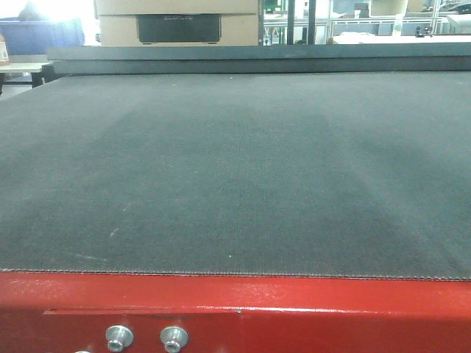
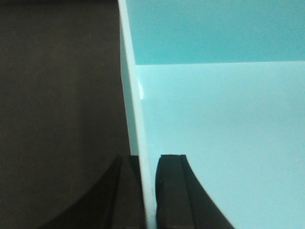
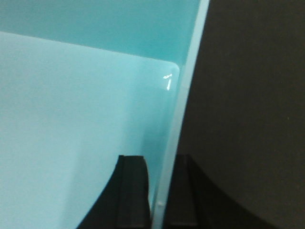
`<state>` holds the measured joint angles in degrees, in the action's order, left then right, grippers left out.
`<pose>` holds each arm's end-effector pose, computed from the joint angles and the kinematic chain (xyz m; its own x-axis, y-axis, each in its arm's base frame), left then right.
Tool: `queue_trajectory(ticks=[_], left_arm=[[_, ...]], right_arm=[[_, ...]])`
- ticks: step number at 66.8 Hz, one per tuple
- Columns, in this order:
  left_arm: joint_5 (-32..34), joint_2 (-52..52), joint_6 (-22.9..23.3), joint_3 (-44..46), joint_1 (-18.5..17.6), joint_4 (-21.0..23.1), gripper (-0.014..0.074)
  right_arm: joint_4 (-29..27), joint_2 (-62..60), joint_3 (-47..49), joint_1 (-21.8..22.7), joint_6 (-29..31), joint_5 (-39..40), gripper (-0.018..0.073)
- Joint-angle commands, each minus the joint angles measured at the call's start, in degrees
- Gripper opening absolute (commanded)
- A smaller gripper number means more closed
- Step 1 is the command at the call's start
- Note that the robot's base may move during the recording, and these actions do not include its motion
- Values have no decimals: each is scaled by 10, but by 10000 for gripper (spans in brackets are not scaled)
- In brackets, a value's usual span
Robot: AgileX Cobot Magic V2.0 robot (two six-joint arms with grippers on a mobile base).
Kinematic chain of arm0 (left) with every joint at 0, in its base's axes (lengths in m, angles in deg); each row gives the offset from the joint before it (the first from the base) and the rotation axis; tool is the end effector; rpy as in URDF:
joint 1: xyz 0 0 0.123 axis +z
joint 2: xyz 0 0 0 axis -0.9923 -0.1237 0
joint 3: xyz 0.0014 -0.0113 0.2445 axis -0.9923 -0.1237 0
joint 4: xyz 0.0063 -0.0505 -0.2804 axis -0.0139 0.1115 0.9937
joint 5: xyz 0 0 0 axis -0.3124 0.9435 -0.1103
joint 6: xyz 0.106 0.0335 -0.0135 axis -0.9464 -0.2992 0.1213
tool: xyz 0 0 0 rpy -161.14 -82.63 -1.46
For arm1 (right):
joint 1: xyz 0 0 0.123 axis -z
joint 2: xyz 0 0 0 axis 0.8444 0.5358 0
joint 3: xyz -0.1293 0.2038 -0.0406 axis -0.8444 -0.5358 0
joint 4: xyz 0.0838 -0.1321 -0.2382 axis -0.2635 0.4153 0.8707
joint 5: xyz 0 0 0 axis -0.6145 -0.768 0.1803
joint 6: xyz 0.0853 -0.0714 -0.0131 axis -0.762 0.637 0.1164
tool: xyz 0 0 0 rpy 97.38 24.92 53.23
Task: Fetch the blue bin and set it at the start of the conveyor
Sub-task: 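Lower the bin onto the belt and open both grippers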
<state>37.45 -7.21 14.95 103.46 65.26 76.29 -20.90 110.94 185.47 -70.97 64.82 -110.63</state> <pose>0.3898 -0.1201 0.3825 -0.5535 0.0951 -0.8274 0.2350 0.9709 -0.0457 0.3932 0.0924 0.3764 -0.6700 0.0226 -0.7420 -0.1080 0.9859 0.1275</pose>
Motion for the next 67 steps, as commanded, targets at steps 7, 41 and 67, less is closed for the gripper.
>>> queue_trajectory(ticks=[7,41,67], left_arm=[[-20,-67,-2,5,-8,18,-111],[-4,-191,-2,5,-8,17,-40],[-19,-166,-2,5,-8,7,563]], right_arm=[[0,52,4,-4,21,31,-153],[12,208,4,-3,21,43,46],[12,164,4,2,21,22,559]])
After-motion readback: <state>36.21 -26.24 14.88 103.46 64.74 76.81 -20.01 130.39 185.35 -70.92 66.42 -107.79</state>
